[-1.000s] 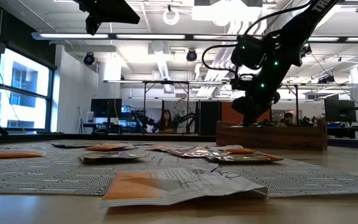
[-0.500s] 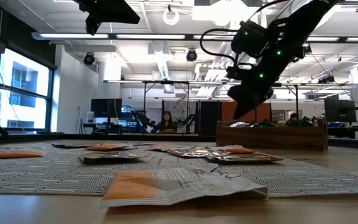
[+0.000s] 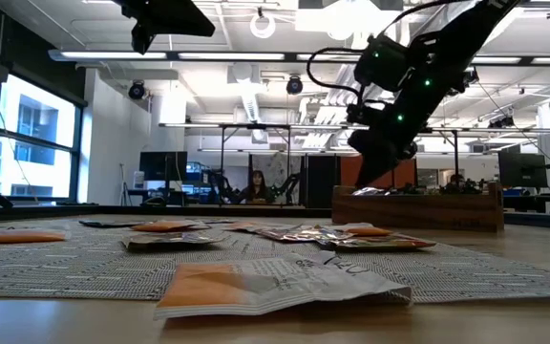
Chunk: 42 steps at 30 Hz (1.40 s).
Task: Pick & Place Tea
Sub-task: Put the black tea bag into the left section of the wooden organizer
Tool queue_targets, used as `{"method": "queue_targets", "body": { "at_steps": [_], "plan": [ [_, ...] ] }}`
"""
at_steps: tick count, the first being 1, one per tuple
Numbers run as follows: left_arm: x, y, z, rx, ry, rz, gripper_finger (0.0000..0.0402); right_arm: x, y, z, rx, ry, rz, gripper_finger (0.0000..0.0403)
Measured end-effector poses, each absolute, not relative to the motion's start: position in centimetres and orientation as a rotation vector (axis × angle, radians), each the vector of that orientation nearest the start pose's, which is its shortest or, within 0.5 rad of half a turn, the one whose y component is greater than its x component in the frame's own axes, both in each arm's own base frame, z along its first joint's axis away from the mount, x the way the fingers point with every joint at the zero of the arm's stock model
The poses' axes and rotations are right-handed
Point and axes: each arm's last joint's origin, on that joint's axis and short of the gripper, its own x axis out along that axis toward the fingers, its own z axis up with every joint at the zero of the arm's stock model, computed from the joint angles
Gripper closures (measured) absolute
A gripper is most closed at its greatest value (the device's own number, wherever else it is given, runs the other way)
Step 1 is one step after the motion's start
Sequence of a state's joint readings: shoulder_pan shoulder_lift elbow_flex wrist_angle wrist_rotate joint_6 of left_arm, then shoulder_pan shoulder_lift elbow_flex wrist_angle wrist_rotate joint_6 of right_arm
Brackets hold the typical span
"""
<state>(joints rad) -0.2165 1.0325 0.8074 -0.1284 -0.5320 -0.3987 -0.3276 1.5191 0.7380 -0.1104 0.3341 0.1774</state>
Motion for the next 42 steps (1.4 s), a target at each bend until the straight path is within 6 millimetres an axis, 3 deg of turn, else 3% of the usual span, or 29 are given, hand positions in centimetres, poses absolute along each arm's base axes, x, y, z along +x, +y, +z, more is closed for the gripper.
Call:
{"method": "queue_targets", "body": {
  "at_steps": [13,17,22,27,33,42],
  "plan": [
    [22.2,-3.4,30.2,-0.262,0.263,0.372,0.0385,27.2,-11.1,13.1,0.221,0.926,-0.641,0.0402],
    [22.2,-3.4,30.2,-0.262,0.263,0.372,0.0385,27.1,-11.1,13.0,0.199,0.942,-0.672,0.0402],
    [22.2,-3.4,30.2,-0.262,0.264,0.372,0.0385,26.8,-10.4,14.4,0.173,0.916,-0.641,0.0402],
    [22.2,-3.4,30.2,-0.262,0.263,0.372,0.0385,26.5,-9.0,17.8,0.150,0.787,-0.606,0.0402],
    [22.2,-3.4,30.2,-0.261,0.264,0.372,0.0385,26.3,-6.5,20.5,0.144,0.686,-0.480,0.0402],
    [22.9,-3.6,29.0,-0.237,0.334,0.371,0.0385,27.0,-3.4,20.4,0.057,0.700,-0.309,0.0402]
  ]
}}
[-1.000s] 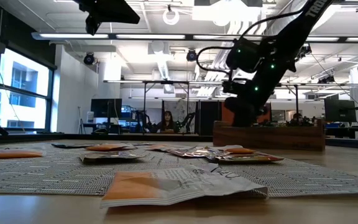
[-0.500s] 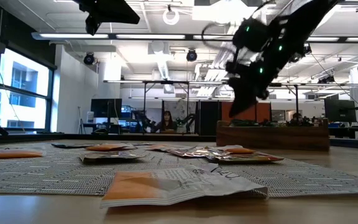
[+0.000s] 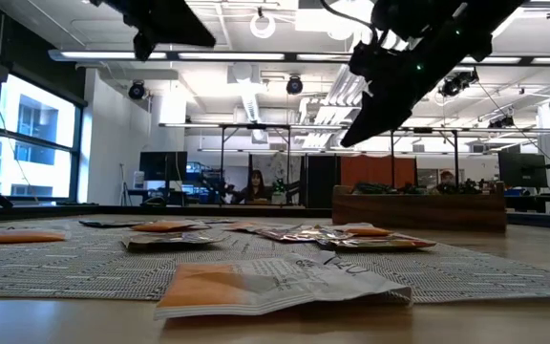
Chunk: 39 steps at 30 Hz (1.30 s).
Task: Pick & Place Tea
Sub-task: Put the black tea bag into the left section of the wooden organizer
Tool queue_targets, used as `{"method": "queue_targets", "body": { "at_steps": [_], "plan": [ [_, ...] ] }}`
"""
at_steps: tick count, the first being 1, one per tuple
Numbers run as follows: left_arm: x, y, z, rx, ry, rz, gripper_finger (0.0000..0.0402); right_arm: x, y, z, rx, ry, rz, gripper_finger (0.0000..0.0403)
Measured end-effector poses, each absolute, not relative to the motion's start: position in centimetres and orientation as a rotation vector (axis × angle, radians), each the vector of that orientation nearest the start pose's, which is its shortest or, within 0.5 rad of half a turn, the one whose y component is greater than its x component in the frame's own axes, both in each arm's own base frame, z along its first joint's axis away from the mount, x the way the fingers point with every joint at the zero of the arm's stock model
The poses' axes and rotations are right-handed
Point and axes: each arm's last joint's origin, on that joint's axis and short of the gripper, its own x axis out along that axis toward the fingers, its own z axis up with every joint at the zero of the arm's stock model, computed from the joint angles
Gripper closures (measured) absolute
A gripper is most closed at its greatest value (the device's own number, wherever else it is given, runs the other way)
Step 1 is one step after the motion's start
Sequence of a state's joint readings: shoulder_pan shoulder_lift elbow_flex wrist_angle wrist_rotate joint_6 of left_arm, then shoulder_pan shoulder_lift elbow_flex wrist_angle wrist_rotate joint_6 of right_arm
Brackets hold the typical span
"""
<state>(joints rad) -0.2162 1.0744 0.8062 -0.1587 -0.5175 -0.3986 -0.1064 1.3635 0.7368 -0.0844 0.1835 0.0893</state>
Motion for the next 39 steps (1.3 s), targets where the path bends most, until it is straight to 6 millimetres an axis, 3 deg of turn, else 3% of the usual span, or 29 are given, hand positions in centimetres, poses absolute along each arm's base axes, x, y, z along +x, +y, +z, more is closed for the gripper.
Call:
{"method": "queue_targets", "body": {
  "at_steps": [4,10,16,23,27,32,39],
  "plan": [
    [23.3,-3.7,28.7,-0.227,0.342,0.372,0.0385,27.2,-3.0,20.3,-0.007,0.704,-0.222,0.0384],
    [23.3,-3.3,29.0,-0.173,0.315,0.480,0.0385,27.7,-2.6,20.9,-0.078,0.628,-0.023,0.0324],
    [23.2,-2.7,30.4,-0.092,0.288,0.530,0.0383,28.1,-2.8,21.5,-0.126,0.560,-0.029,0.0270],
    [23.4,0.9,31.5,-0.018,0.322,0.639,0.0321,27.8,-4.5,21.3,-0.133,0.600,-0.155,0.0244],
    [22.9,3.8,31.9,-0.081,0.348,0.731,0.0275,27.4,-5.5,21.1,-0.119,0.625,-0.193,0.0243],
    [22.0,7.1,30.1,-0.296,0.495,0.674,0.0257,27.1,-6.6,21.0,-0.123,0.643,-0.225,0.0250],
    [24.6,11.2,24.6,-0.449,0.662,0.669,0.0257,26.7,-7.5,20.8,-0.097,0.670,-0.246,0.0258]
  ]
}}
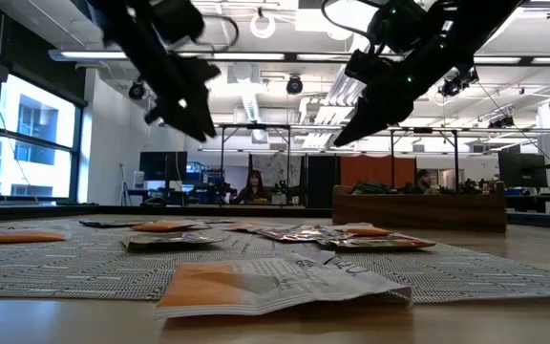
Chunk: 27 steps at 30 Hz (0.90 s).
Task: Pick & Place Tea
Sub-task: Put the black tea bag into the left section of the wooden organizer
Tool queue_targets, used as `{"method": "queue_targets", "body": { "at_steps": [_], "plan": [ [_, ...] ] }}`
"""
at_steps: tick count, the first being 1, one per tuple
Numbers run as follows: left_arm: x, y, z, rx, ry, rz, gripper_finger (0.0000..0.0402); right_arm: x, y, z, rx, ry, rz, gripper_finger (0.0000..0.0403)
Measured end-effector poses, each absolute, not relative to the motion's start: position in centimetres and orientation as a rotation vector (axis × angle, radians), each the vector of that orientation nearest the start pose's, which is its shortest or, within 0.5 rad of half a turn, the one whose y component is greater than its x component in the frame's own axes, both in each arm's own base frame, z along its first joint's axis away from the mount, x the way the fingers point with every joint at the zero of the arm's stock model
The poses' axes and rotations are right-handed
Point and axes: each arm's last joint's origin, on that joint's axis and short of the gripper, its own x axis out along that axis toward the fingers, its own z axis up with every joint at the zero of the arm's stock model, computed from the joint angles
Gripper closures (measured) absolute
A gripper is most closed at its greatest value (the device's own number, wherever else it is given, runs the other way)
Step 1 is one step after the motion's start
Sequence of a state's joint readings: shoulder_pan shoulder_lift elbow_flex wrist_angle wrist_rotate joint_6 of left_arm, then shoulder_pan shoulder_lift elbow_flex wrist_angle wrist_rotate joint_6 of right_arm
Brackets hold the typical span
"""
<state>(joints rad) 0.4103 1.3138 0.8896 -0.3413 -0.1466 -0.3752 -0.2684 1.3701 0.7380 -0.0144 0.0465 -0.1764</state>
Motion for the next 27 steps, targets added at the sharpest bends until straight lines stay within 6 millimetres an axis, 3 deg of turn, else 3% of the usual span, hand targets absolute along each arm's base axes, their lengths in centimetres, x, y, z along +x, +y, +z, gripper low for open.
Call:
{"method": "queue_targets", "body": {
  "at_steps": [7,13,22,27],
  "plan": [
    [28.2,13.2,18.7,-0.560,0.756,0.588,0.0257,26.6,-7.5,20.5,-0.089,0.698,-0.244,0.0258],
    [28.9,13.6,14.8,-0.620,0.869,0.625,0.0257,26.4,-7.5,20.3,-0.085,0.725,-0.242,0.0263],
    [29.2,13.7,13.5,-0.611,0.910,0.653,0.0258,26.2,-7.4,20.1,-0.043,0.754,-0.257,0.0263],
    [29.1,13.7,13.4,-0.602,0.921,0.658,0.0297,26.0,-7.3,19.9,-0.039,0.783,-0.253,0.0263]
  ]
}}
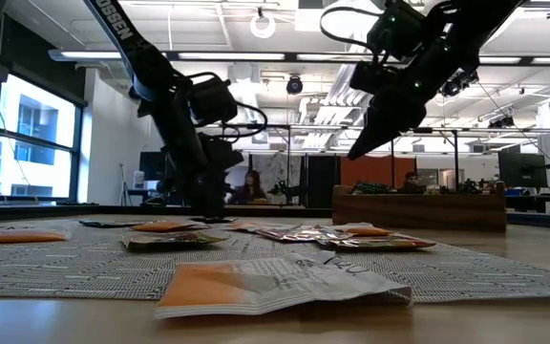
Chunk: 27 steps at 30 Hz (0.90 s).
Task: Pick & Place Tea
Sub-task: Put the black tea bag into the left section of the wooden organizer
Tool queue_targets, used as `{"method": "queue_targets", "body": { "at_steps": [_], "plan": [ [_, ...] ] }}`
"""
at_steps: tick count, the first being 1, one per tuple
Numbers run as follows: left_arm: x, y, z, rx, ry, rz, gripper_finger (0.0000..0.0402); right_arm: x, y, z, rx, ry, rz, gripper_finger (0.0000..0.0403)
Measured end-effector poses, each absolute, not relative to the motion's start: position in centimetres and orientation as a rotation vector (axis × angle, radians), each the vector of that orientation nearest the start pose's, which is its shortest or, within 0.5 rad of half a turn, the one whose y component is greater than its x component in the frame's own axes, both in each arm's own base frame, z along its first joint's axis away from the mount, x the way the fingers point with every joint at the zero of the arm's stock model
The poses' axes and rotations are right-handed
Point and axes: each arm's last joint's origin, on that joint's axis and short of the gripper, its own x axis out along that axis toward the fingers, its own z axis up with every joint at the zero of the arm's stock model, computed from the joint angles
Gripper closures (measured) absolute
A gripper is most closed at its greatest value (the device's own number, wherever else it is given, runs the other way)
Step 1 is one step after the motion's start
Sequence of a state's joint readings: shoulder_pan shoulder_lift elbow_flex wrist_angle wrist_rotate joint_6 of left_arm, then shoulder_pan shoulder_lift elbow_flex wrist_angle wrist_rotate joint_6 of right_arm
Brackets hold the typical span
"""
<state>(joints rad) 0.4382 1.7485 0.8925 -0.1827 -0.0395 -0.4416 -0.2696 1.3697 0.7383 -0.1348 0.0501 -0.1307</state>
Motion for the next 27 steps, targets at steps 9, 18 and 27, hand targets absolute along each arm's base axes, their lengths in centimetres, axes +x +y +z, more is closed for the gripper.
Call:
{"method": "queue_targets", "body": {
  "at_steps": [9,18,27],
  "plan": [
    [28.9,13.7,13.3,-0.615,0.934,0.671,0.0388,25.9,-7.3,19.8,-0.038,0.790,-0.252,0.0263],
    [30.0,14.1,17.3,-0.498,0.897,0.559,0.0378,25.9,-7.3,19.8,-0.037,0.791,-0.252,0.0263],
    [29.7,13.7,17.4,-0.427,1.055,0.441,0.0277,25.9,-7.3,19.8,-0.037,0.795,-0.251,0.0263]
  ]
}}
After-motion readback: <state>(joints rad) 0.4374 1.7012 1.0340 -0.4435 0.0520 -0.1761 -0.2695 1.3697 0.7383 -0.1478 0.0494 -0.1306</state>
